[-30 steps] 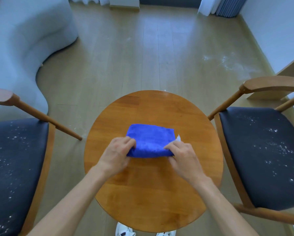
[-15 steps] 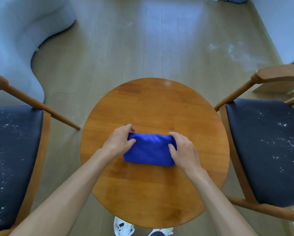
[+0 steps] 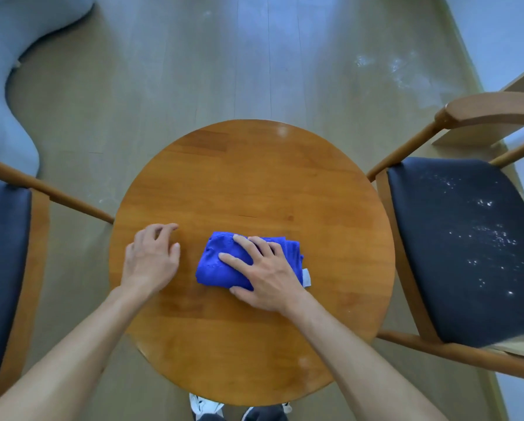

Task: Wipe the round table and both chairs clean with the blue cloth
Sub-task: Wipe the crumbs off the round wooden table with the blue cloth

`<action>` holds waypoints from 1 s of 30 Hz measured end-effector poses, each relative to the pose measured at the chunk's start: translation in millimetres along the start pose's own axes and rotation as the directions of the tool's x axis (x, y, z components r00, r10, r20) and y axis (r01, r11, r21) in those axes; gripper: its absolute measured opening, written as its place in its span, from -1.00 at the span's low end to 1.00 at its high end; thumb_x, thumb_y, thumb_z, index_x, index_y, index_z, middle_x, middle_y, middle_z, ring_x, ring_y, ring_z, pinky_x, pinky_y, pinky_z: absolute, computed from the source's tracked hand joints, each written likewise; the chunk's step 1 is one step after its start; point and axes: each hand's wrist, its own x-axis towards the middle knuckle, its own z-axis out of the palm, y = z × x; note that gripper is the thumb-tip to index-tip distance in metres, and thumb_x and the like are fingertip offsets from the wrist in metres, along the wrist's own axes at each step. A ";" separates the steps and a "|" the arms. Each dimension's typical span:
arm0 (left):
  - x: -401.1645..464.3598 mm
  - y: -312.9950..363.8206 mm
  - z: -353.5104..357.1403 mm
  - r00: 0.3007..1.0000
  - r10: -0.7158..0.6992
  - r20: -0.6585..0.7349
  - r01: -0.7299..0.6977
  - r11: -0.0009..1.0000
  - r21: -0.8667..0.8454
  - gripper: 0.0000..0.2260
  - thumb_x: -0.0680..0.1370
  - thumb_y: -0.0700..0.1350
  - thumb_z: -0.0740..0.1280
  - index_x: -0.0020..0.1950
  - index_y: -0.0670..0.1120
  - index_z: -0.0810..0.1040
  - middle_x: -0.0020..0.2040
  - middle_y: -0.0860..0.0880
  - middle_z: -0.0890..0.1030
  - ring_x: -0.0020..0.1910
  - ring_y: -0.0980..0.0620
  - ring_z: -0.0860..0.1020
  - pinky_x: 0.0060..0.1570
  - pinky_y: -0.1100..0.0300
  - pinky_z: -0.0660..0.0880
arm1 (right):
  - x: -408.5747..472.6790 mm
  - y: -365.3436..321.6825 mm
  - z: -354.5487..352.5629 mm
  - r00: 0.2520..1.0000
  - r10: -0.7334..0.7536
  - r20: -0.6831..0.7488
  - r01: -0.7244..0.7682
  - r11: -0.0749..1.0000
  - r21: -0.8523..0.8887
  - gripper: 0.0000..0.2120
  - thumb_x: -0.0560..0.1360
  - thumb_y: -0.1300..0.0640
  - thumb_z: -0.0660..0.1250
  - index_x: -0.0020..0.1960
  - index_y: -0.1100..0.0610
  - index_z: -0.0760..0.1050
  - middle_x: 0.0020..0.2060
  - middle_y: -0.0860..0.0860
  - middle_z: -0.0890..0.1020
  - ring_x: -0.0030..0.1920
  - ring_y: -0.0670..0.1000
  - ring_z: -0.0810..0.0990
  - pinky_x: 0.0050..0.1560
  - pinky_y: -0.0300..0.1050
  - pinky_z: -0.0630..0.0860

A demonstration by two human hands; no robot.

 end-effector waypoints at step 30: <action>-39.7 -11.0 42.8 0.975 0.026 0.220 -0.084 0.963 0.257 -0.22 0.40 0.47 0.08 0.54 0.28 -0.13 0.57 -0.03 -0.22 0.54 -0.16 -0.21 0.34 -0.44 0.05 | -170.1 38.4 59.5 0.449 0.797 -0.404 -0.766 0.576 0.285 -0.49 0.52 0.06 0.31 0.39 0.30 0.38 0.40 0.37 0.30 0.36 0.38 0.35 0.30 0.27 0.37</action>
